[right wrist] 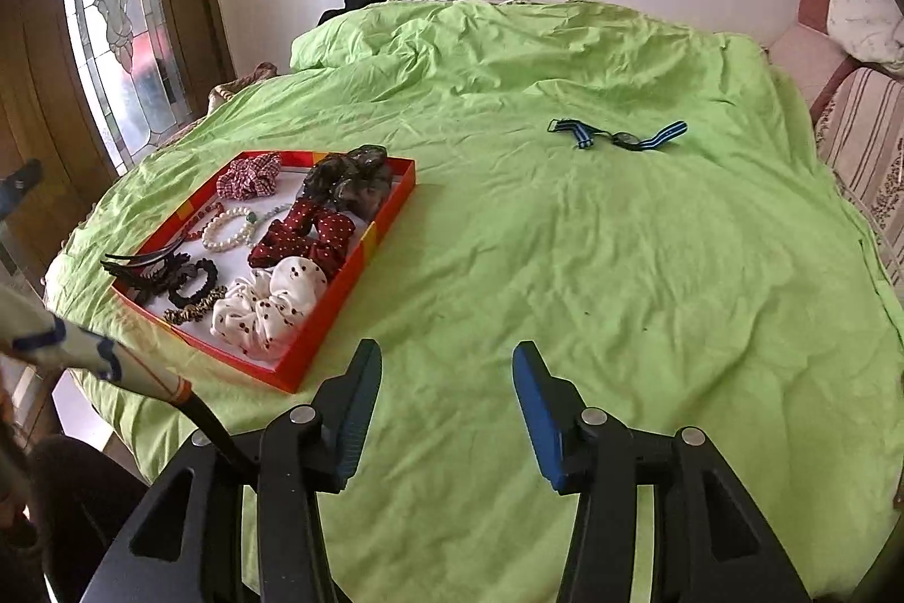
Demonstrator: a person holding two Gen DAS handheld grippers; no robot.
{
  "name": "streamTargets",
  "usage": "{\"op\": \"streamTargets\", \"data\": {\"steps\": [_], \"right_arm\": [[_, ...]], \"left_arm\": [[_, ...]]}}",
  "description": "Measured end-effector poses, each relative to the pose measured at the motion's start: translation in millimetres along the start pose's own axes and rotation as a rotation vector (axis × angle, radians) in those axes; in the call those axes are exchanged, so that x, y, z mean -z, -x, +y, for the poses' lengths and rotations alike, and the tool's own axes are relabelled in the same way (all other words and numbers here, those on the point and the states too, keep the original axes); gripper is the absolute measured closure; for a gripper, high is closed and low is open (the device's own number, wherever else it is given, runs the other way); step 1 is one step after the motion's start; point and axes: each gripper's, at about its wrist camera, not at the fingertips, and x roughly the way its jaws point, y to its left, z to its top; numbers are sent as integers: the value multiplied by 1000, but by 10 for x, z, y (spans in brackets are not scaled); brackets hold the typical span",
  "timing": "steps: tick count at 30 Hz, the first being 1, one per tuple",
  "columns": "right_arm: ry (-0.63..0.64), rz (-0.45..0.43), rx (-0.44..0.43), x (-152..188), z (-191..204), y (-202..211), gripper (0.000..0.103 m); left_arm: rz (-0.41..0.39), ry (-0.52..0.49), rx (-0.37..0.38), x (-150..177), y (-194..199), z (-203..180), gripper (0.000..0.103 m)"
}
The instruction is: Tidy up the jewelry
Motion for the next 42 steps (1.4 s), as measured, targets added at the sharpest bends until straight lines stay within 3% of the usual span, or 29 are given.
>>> {"op": "streamTargets", "data": {"steps": [9, 18, 20, 23, 27, 42], "right_arm": [[-10, -36, -1, 140, -67, 240, 45], [-19, -40, 17, 251, -147, 358, 41], [-19, -35, 17, 271, -134, 365, 41], [-12, -32, 18, 294, -107, 383, 40], [-8, -36, 35, 293, -87, 403, 38], [3, 17, 90, 345, 2, 338, 37]], "left_arm": [[64, 50, 172, -4, 415, -153, 0], [50, -64, 167, 182, 709, -552, 0], [85, -99, 180, 223, 724, -641, 0], [174, -154, 258, 313, 713, -784, 0], [213, -170, 300, 427, 730, -883, 0], [339, -138, 324, 605, 545, -819, 0]]}}
